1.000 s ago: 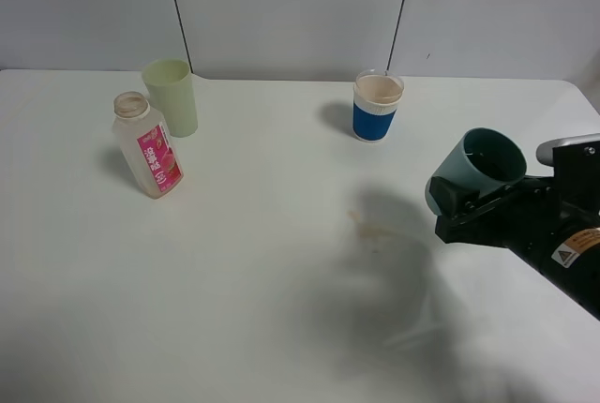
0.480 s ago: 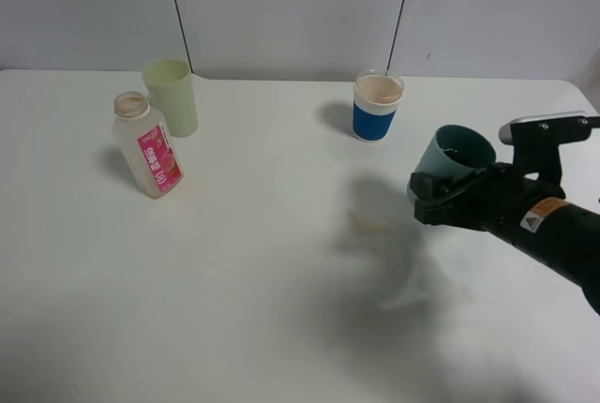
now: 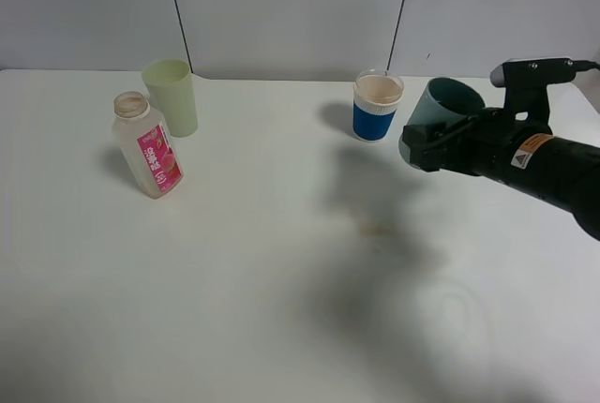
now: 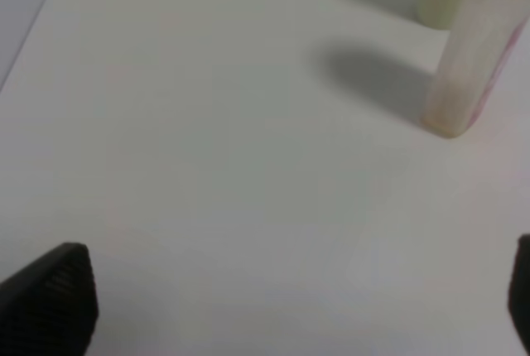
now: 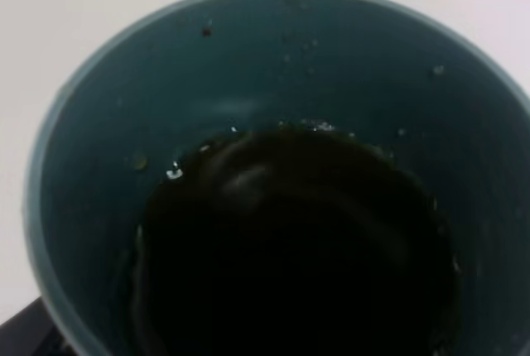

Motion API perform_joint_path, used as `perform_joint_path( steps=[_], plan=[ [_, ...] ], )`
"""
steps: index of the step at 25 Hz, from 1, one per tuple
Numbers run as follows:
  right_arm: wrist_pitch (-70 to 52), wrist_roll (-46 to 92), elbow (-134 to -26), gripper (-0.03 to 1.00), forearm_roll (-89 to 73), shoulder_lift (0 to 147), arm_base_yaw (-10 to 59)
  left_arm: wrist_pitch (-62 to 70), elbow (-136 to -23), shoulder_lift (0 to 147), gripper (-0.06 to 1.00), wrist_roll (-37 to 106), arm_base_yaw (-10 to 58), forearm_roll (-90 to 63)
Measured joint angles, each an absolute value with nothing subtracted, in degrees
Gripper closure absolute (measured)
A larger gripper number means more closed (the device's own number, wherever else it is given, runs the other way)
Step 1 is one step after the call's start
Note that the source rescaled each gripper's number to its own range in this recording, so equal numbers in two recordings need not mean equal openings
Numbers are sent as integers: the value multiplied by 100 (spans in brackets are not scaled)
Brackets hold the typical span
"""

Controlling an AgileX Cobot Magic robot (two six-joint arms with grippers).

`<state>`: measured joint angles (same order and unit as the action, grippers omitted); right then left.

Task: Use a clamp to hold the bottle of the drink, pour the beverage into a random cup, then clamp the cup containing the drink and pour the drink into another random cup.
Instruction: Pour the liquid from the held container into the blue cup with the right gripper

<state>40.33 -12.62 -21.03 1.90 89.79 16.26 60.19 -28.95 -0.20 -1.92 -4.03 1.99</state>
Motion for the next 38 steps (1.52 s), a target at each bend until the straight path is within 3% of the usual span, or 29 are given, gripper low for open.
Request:
perform_joint_path(
  steps=[16,23,31,38],
  plan=[
    [3183,-3035,-2602,97,3053,8979,-709,6019,-2895,-20,-6,-192,-403,199],
    [1987,-4449,-3907,97,4997,8985,-777,6019,-2895,-20,-6,-192,-403,199],
    [1604,-5557,-4806,97,6297,9021,-761,6019,-2895,-20,-6,-192,-403,199],
    [1053,-6549,-5420,97,7260,9351,-315,6019,-2895,-20,-6,-192,-403,199]
  ],
)
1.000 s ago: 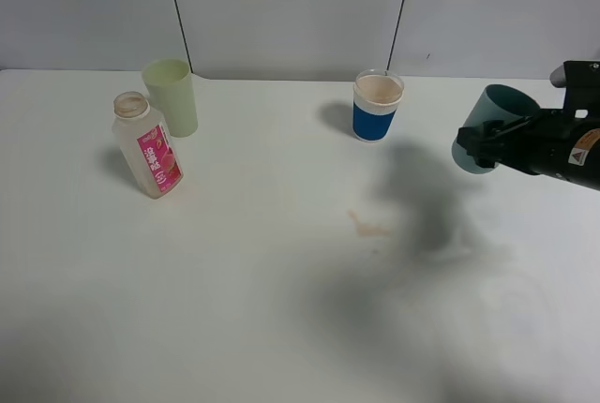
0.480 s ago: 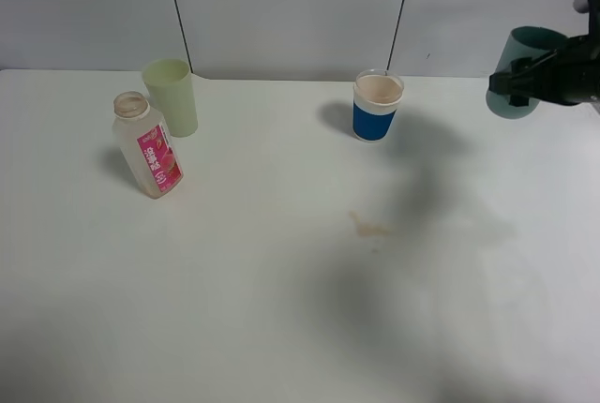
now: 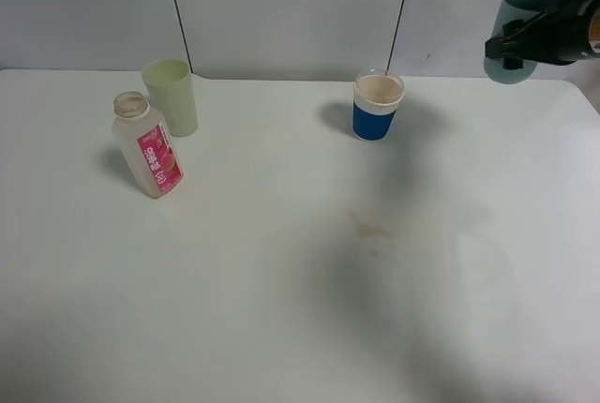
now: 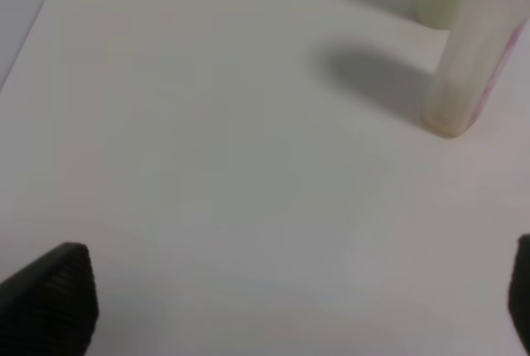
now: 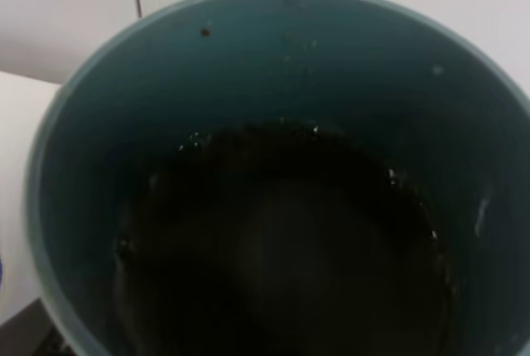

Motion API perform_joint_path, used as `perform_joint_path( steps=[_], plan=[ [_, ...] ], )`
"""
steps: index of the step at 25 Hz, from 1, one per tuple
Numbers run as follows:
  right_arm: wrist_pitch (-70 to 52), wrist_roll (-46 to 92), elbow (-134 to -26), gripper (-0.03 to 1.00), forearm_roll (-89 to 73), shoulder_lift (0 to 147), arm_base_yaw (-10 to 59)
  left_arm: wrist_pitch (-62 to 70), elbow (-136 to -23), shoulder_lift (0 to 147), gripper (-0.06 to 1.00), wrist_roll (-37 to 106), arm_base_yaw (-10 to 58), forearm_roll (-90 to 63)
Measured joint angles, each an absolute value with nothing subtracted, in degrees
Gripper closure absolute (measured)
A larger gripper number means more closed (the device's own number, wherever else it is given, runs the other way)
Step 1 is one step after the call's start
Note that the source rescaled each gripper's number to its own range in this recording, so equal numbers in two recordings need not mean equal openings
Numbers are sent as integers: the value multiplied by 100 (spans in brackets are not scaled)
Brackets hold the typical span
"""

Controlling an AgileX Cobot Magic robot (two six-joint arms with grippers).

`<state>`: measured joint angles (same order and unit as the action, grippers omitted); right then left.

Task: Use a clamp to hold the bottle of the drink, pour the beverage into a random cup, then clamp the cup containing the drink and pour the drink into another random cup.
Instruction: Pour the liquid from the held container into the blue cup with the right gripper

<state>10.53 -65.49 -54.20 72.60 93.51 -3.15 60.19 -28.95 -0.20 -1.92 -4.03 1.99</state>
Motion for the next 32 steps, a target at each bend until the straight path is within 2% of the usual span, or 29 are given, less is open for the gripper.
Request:
perform_joint_path(
  steps=[6,18,32],
  plan=[
    [783,-7084,-6021,97,7747,9763,277,6019,-2895,-20,-6,-192,-403,199],
    [220,-6957,-6599,97,7864,10582,1130,6019,-2895,-20,-6,-192,-403,199],
    [-452,-6779,-6677,97,8658,10597,1515,6019,-2895,-20,-6,-192,-403,199]
  ],
)
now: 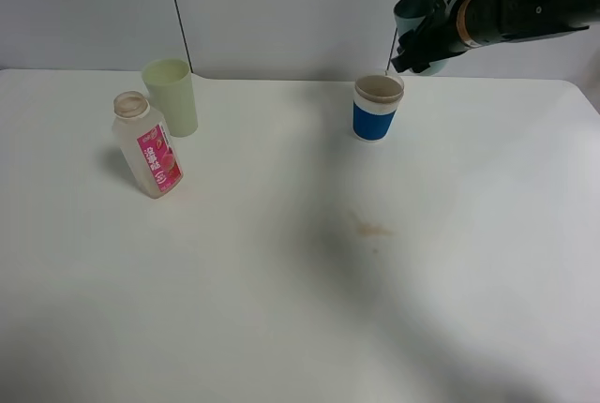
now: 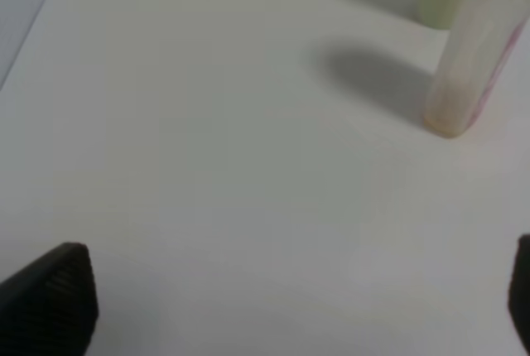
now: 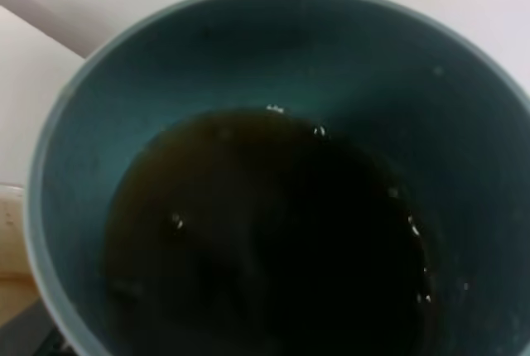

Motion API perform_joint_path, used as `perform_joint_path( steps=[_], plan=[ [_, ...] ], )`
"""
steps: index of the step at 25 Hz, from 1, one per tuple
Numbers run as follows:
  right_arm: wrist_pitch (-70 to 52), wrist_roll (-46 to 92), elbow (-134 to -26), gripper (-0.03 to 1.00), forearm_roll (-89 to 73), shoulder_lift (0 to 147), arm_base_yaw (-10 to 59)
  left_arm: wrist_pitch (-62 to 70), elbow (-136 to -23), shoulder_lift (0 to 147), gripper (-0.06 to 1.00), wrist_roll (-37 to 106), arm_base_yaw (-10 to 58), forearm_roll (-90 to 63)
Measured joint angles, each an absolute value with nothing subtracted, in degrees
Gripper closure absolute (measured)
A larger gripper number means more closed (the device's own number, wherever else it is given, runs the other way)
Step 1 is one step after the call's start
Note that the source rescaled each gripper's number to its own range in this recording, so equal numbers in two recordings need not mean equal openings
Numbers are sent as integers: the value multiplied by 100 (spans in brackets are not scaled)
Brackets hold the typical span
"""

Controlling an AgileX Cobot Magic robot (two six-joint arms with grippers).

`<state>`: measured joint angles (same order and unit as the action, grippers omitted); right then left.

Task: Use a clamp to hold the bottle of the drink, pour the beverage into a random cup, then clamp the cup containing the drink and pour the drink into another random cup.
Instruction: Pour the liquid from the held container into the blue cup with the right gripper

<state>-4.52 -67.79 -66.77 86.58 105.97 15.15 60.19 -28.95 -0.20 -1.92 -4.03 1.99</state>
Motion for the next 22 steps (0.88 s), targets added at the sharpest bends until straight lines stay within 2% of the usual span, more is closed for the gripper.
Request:
perform_joint_path(
  steps=[11,22],
  plan=[
    [-899,-6220,-6677,97,9457,10597,1778,6019,-2895,-20,-6,-192,-403,199],
    [-992,-5462,-6677,97,9585,10604,1826,6019,-2895,-20,-6,-192,-403,199]
  ],
)
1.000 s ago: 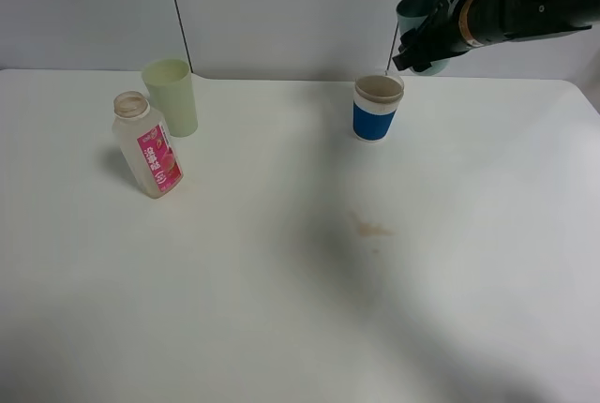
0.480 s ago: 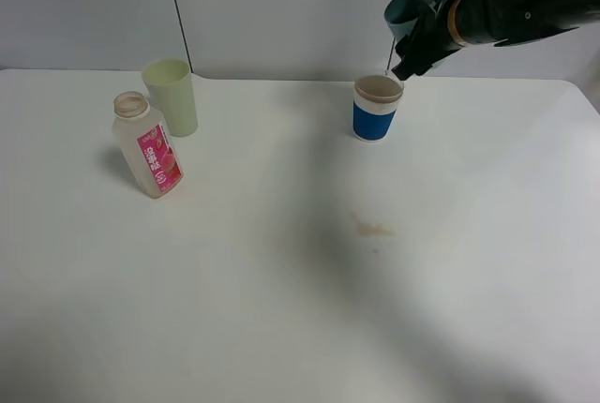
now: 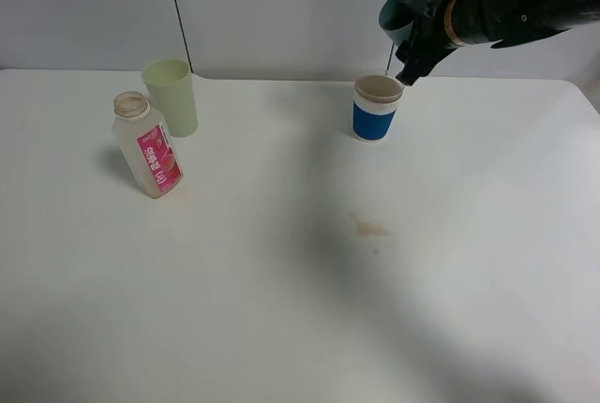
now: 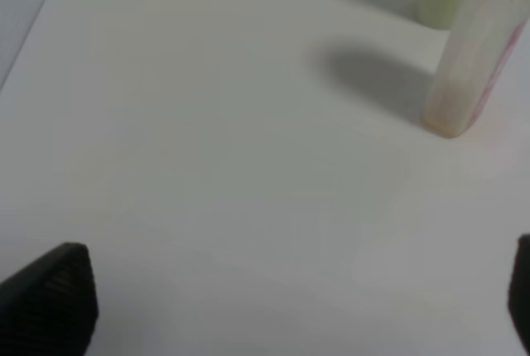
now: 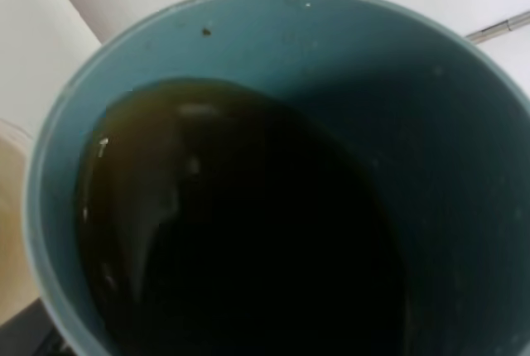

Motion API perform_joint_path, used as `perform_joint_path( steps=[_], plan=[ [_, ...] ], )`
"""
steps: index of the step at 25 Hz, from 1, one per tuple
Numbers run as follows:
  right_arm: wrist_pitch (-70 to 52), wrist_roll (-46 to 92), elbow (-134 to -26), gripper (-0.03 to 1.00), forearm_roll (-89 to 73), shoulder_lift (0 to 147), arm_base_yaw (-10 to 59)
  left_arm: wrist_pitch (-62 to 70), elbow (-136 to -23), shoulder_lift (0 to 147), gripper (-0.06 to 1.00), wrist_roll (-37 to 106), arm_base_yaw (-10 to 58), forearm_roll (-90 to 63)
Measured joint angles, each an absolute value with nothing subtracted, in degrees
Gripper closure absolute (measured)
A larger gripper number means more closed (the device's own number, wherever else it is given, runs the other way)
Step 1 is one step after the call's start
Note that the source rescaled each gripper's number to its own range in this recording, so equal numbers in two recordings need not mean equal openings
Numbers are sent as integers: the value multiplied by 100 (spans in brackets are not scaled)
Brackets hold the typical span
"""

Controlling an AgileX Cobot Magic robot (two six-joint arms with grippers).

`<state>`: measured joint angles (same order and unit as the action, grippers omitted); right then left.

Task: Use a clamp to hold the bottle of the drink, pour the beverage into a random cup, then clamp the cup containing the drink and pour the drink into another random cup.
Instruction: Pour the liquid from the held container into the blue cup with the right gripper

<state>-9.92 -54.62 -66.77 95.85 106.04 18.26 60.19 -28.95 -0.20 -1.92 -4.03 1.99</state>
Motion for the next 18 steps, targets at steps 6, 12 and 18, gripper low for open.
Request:
perform_joint_path(
  steps=[6,12,18],
  plan=[
    [-1090,-5033,-6677,97,9592,10604,1826,6019,-2895,-20,-6,-192,-403,199],
    [-1102,-4767,-6677,97,9592,10604,1826,6019,-2895,-20,-6,-192,-403,199],
    [-1102,-4465,-6677,97,9598,10604,1826,6019,-2895,-20,-6,-192,-403,199]
  ],
)
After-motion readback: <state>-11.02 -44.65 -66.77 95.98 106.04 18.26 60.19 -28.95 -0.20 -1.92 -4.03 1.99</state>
